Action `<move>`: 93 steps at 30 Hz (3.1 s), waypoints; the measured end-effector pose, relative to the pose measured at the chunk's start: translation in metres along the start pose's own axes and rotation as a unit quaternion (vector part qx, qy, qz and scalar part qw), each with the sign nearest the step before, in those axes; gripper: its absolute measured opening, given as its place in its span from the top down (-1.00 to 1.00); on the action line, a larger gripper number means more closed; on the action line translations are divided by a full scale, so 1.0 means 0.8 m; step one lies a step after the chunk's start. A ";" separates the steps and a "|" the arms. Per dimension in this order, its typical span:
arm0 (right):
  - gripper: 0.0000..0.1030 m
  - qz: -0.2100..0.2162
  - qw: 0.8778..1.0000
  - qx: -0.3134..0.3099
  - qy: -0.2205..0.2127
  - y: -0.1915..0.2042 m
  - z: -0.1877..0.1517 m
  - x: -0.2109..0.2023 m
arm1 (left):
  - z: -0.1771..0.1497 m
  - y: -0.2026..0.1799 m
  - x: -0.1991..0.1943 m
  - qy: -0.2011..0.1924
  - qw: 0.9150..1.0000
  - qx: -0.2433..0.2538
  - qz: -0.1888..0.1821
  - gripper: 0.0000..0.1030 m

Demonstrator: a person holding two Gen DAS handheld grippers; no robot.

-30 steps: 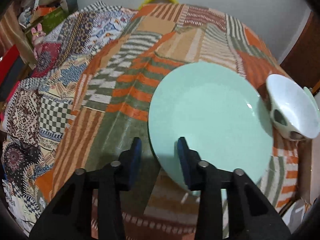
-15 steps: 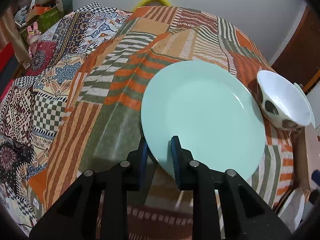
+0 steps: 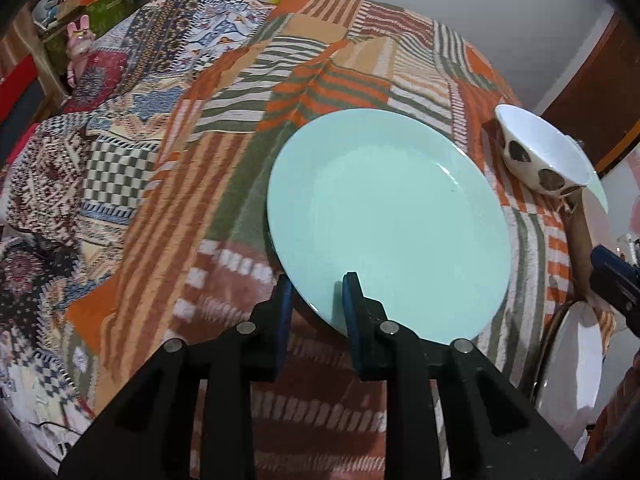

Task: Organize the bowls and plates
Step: 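Close the left gripper on the mint-green plate rim while the right gripper approaches it, then close the right gripper on the mint-green plate rim beside the left gripper, then lift the mint-green plate with both grippers and carry it over the white plate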

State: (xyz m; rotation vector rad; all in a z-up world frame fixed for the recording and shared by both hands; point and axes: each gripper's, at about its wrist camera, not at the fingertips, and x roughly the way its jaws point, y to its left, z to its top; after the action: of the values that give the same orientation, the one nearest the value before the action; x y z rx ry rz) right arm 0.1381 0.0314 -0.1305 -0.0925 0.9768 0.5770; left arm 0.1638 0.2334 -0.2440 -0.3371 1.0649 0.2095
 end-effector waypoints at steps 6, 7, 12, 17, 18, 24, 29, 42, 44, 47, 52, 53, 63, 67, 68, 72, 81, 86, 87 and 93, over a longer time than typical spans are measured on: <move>-0.04 -0.014 1.000 -0.019 0.013 0.012 0.019 0.029 | 0.004 0.004 -0.024 -0.034 0.999 0.015 0.010 0.40; -0.04 -0.018 0.999 -0.026 0.015 0.015 0.022 0.034 | 0.006 0.007 -0.024 -0.035 0.999 0.014 0.010 0.40; -0.04 -0.031 0.998 -0.046 0.029 0.020 0.040 0.058 | 0.017 0.020 -0.016 -0.035 0.999 0.002 0.015 0.40; 0.12 -0.022 0.997 -0.039 0.057 0.015 0.048 0.084 | 0.022 0.026 -0.004 -0.030 0.999 0.002 0.020 0.40; 0.15 -0.020 0.997 -0.038 0.062 0.015 0.050 0.089 | 0.023 0.026 -0.001 -0.028 0.999 0.002 0.020 0.40; 0.21 -0.025 0.995 -0.044 0.080 0.013 0.050 0.113 | 0.022 0.029 0.012 -0.020 1.000 -0.003 0.015 0.40; 0.21 -0.019 0.995 -0.046 0.092 0.013 0.051 0.125 | 0.024 0.024 0.017 -0.020 1.000 0.002 0.016 0.40; 0.42 0.005 0.992 -0.060 0.111 0.023 0.053 0.134 | 0.024 0.008 0.026 -0.007 1.000 0.009 0.012 0.41; 0.53 0.008 0.993 -0.049 0.111 0.019 0.053 0.133 | 0.022 0.008 0.024 -0.005 1.000 0.010 0.014 0.41; 0.57 0.017 0.993 -0.037 0.112 0.015 0.051 0.126 | 0.018 0.004 0.019 -0.003 1.000 0.014 0.010 0.41; 0.57 0.013 0.994 -0.035 0.100 0.014 0.046 0.106 | 0.012 -0.004 0.006 -0.007 1.000 0.009 0.007 0.41; 0.57 0.015 0.995 -0.033 0.096 0.014 0.044 0.099 | 0.010 -0.005 0.002 -0.010 1.000 0.009 0.006 0.41; 0.57 0.033 0.998 -0.016 0.041 0.010 0.033 0.025 | -0.006 -0.032 -0.068 -0.047 0.999 0.023 -0.008 0.41; 0.57 0.023 0.999 -0.021 0.007 0.012 0.026 -0.010 | -0.015 -0.047 -0.100 -0.065 0.997 0.032 -0.013 0.41; 0.57 0.019 1.000 -0.023 0.001 0.014 0.025 -0.017 | -0.018 -0.051 -0.108 -0.071 0.997 0.036 -0.014 0.41; 0.57 0.017 0.999 -0.020 -0.024 0.012 0.016 -0.048 | -0.030 -0.068 -0.136 -0.088 0.995 0.049 -0.016 0.41; 0.57 0.029 0.998 0.002 -0.061 -0.006 -0.016 -0.105 | -0.059 -0.103 -0.182 -0.110 0.991 0.072 -0.028 0.41; 0.57 0.027 0.997 0.010 -0.074 -0.015 -0.034 -0.128 | -0.078 -0.122 -0.195 -0.112 0.990 0.082 -0.038 0.41; 0.57 0.026 0.997 0.011 -0.077 -0.017 -0.037 -0.133 | -0.082 -0.126 -0.197 -0.112 0.989 0.084 -0.040 0.41; 0.57 0.022 0.996 0.025 -0.086 -0.032 -0.060 -0.153 | -0.100 -0.149 -0.202 -0.108 0.988 0.098 -0.049 0.40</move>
State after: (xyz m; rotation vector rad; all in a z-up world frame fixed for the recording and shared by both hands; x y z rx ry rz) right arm 0.0628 -0.0573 -0.0639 0.0236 0.8278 0.5901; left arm 0.0612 0.0920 -0.1163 -0.1838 0.8444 0.0497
